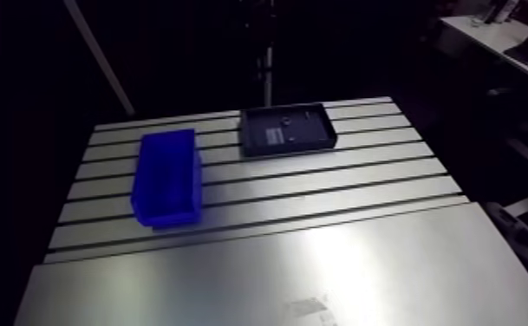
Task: Pick up the M10 bolt from the tray and put it into the blue bin.
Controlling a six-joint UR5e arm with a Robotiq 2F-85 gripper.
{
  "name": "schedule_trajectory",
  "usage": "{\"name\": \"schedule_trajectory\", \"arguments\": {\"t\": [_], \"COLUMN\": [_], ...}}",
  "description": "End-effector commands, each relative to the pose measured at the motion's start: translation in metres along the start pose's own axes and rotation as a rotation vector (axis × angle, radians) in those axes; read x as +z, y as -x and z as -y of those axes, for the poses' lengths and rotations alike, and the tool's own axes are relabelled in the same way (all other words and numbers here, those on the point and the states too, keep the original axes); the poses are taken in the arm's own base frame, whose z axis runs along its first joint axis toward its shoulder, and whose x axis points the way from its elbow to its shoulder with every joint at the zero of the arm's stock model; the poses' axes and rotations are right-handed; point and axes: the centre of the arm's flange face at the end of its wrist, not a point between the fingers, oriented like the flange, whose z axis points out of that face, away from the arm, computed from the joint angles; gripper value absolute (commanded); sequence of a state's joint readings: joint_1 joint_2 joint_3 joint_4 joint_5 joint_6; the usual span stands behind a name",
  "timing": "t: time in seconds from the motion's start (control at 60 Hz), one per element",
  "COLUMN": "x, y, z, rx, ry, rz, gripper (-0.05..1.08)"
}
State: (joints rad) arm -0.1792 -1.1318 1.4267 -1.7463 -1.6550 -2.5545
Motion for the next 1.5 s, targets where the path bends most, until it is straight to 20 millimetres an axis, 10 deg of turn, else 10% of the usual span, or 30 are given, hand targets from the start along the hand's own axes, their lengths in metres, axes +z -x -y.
{"name": "schedule_trajectory", "arguments": {"t": [0.017, 0.5, 1.5], "x": [-0.028, -0.060, -0.009], "y": [0.003, -0.004, -0.044], "z": [0.026, 0.082, 0.186], "rx": [-0.125, -0.342, -0.552], "ry": [-0.003, 0.006, 0.004], "rz": [-0.003, -0.011, 0.024], "gripper": [1.05, 1.05, 1.03]}}
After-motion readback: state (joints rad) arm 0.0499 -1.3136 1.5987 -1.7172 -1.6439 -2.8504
